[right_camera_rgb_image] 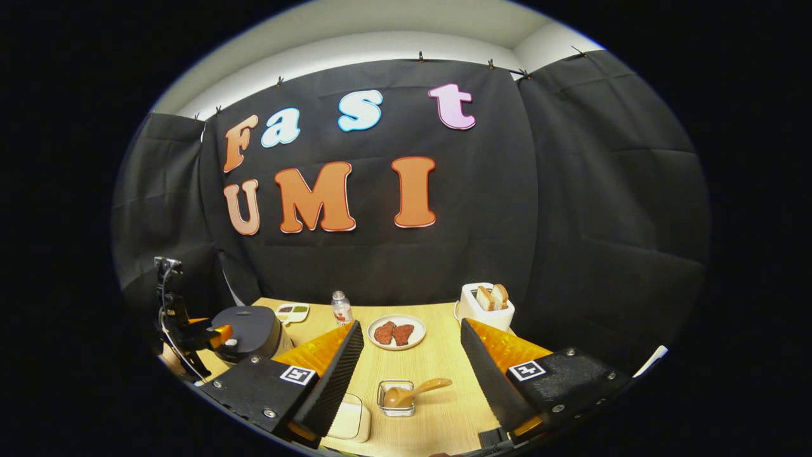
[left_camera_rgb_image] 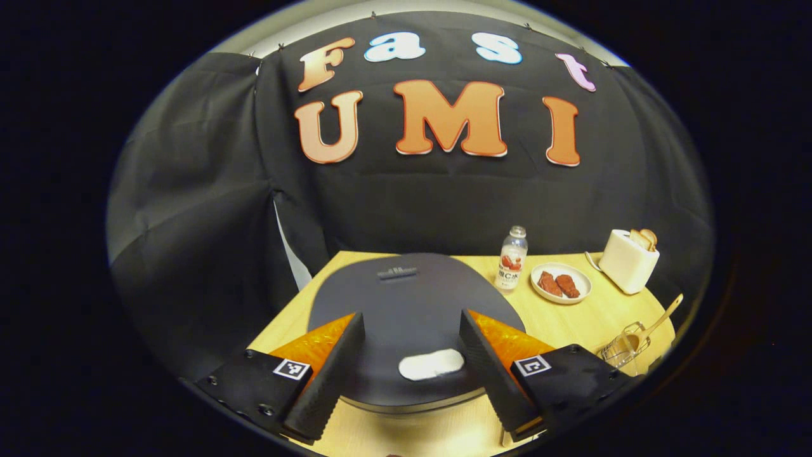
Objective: Close the left gripper, press the button to open the rice cooker; take a wooden spoon from the chopstick holder with the right hand, scoop a spoonful of rice and pour it into the rice cooker, then put the wooden spoon back into the chopstick holder.
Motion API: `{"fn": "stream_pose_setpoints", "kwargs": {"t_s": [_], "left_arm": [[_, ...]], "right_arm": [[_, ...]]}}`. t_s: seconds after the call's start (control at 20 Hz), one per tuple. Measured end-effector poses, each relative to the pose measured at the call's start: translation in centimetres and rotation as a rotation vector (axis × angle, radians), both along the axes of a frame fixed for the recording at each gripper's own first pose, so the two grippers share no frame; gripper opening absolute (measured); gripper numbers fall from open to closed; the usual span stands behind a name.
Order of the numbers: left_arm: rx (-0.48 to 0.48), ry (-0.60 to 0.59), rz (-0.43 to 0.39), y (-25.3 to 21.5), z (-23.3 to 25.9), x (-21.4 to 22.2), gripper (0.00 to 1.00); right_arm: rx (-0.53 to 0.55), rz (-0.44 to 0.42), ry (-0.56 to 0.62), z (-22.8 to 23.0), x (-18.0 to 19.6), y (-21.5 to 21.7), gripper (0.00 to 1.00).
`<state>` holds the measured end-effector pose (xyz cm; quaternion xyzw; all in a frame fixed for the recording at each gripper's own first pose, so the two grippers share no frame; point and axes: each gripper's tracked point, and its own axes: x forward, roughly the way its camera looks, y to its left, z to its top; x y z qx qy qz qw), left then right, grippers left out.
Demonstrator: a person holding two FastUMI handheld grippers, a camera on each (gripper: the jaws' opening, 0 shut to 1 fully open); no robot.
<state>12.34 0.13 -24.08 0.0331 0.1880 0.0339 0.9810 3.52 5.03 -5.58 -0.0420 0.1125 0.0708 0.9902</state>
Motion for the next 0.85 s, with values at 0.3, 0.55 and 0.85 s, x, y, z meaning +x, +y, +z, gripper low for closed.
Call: {"fn": "stream_pose_setpoints", "kwargs": {"t_s": [0.3, 0.55, 0.85], "left_arm": [[-0.066, -0.098, -0.022, 2.7, 14.8, -1.7, 1.0], [-0.061, -0.264, -0.068, 2.8, 25.6, -5.5, 0.98], [-0.008, -0.335, -0.043, 4.1, 28.3, -8.6, 0.98]], "right_arm": [[-0.015, -0.02, -0.072, 3.3, 1.1, -0.9, 1.0], [-0.029, -0.047, -0.102, 5.0, 1.6, -1.4, 0.95], [-0.022, -0.076, -0.136, 6.1, 1.5, -2.0, 1.0]]}}
